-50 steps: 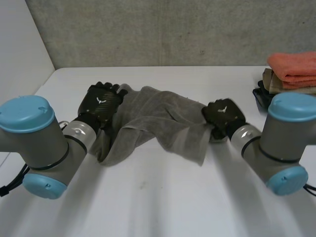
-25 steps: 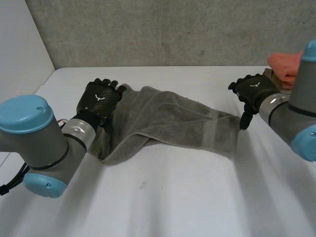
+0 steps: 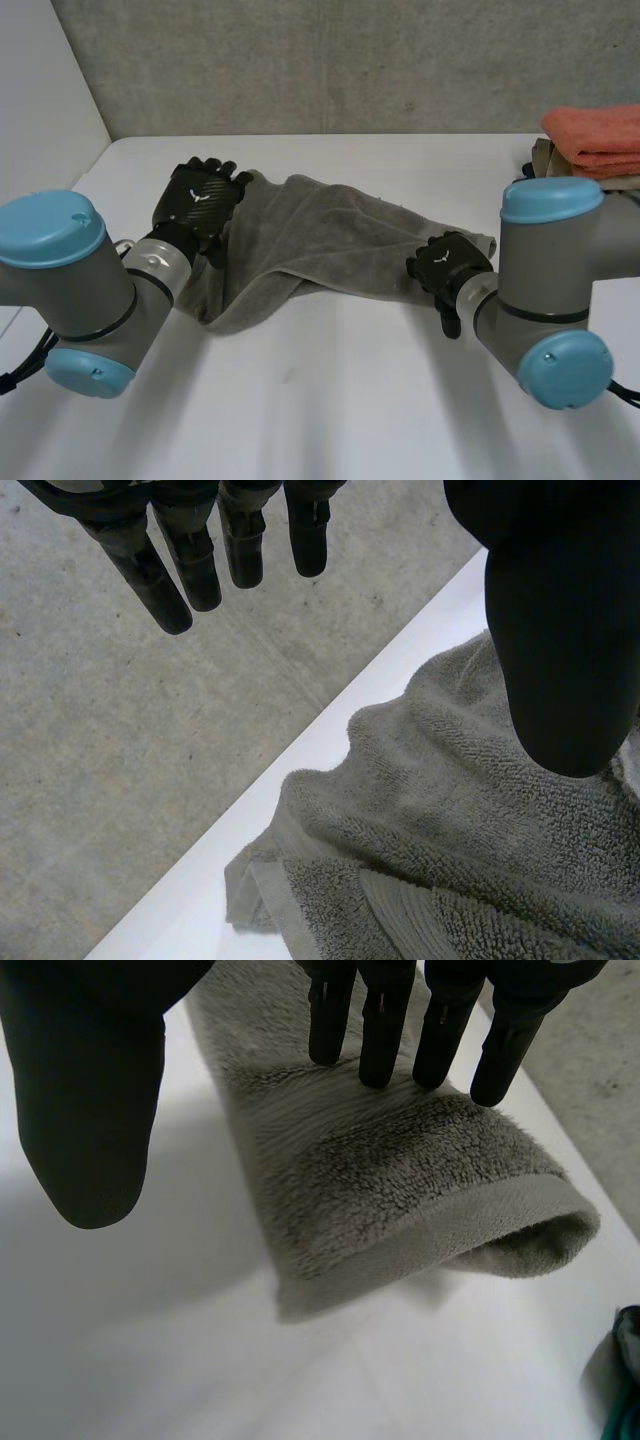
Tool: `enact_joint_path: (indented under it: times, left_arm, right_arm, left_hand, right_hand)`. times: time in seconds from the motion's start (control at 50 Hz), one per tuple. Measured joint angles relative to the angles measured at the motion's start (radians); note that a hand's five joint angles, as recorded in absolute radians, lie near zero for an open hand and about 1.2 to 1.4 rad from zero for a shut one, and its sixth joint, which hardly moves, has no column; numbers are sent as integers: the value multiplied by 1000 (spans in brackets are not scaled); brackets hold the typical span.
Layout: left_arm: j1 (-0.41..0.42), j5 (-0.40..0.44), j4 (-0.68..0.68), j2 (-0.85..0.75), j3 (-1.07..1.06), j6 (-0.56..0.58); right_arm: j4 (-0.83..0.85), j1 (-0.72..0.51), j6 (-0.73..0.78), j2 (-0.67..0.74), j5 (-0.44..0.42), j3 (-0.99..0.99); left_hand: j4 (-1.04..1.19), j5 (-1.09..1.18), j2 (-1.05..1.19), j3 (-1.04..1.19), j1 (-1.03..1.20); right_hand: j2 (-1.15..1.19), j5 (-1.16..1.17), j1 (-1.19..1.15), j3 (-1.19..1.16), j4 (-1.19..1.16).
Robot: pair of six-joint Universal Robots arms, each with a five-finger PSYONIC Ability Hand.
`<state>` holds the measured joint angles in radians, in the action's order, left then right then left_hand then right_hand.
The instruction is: Fold the laundry.
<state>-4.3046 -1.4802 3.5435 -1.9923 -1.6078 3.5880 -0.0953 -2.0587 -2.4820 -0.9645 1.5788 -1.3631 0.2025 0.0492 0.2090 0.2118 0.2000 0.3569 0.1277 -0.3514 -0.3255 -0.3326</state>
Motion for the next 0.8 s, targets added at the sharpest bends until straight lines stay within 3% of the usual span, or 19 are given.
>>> enact_joint_path:
  times: [0.1,0.16,0.46,0.54,0.68,0.8]
  left_arm:
    - [-6,2,0,-1,2,0]
    - [-11,4,0,-2,3,0]
    - [-38,7,-2,-10,16,0]
    - [-46,7,-4,-11,20,0]
    - [-51,8,-14,-7,21,2]
    - [-82,19,-68,19,17,4]
  right_arm:
    - [109,24,51,75,-26,38]
    - [155,41,79,122,-52,78]
    - [185,91,63,274,-138,254]
    - [183,95,60,290,-138,274]
    - [178,92,25,217,-136,246]
    - [130,78,-97,24,-162,194]
  left_hand:
    - [0,0,0,0,0]
    - [0,0,0,0,0]
    - [0,0,0,0,0]
    - [0,0,0,0,0]
    - [0,0,0,0,0]
    - [0,0,0,0,0]
  right_hand:
    - [3,77,-5,-45,-32]
    - [132,197,-145,-170,-162]
    - [353,403,-364,-389,-380]
    - [765,793,-695,-785,-779]
    - [810,841,-697,-858,-859]
    - [810,841,-697,-858,-862]
